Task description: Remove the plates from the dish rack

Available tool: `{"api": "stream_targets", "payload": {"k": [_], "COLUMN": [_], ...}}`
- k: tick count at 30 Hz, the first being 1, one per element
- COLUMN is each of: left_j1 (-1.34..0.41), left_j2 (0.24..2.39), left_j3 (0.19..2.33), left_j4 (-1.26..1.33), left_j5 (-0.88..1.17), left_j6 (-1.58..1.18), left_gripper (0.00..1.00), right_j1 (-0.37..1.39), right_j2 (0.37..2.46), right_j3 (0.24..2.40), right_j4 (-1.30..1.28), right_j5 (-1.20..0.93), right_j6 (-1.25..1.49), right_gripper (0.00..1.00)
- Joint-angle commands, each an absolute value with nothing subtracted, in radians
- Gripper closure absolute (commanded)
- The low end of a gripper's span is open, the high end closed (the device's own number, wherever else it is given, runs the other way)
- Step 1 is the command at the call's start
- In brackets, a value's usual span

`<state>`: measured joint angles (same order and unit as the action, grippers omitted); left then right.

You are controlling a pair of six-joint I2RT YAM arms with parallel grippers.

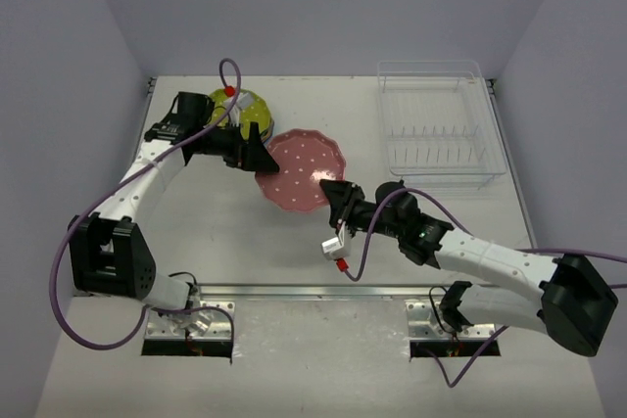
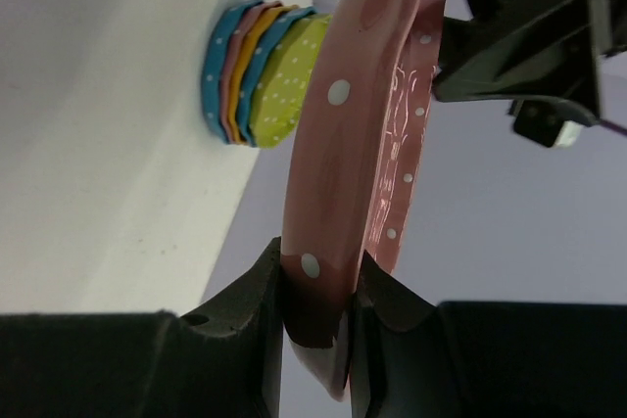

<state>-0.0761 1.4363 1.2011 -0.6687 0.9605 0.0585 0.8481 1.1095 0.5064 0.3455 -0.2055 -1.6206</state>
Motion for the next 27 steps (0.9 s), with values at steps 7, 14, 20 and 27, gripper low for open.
{"api": "stream_targets", "payload": {"k": [7, 14, 20, 27], "left_j1": [-0.11, -0.088, 0.071, 0.235], "left_j2": [1.495, 1.494, 1.531, 1.603], "left_j3": [1.214, 1.207, 1.239, 1.389], "left_j4": [-0.723, -0.71, -0.697, -0.54], "left_j5": [1.021, 1.172, 1.251, 1.058], "left_j6": [0.145, 0.132, 0.088, -0.121], "left_gripper": [0.57, 1.0, 1.0, 1.0], "right_j1": [0.871, 0.873, 0.874, 0.873], "right_j2": [1.107, 1.166, 1.188, 1.2], "right_j3": [0.506, 0.5, 0.503, 0.501], "right_j4": [0.8, 0.874, 0.874, 0.871], "right_j5": [-0.218, -0.165, -0.113, -0.031], "right_j6": [-1.757, -1.766, -1.757, -1.719], "right_gripper": [1.0, 0.89, 0.27, 0.01]}}
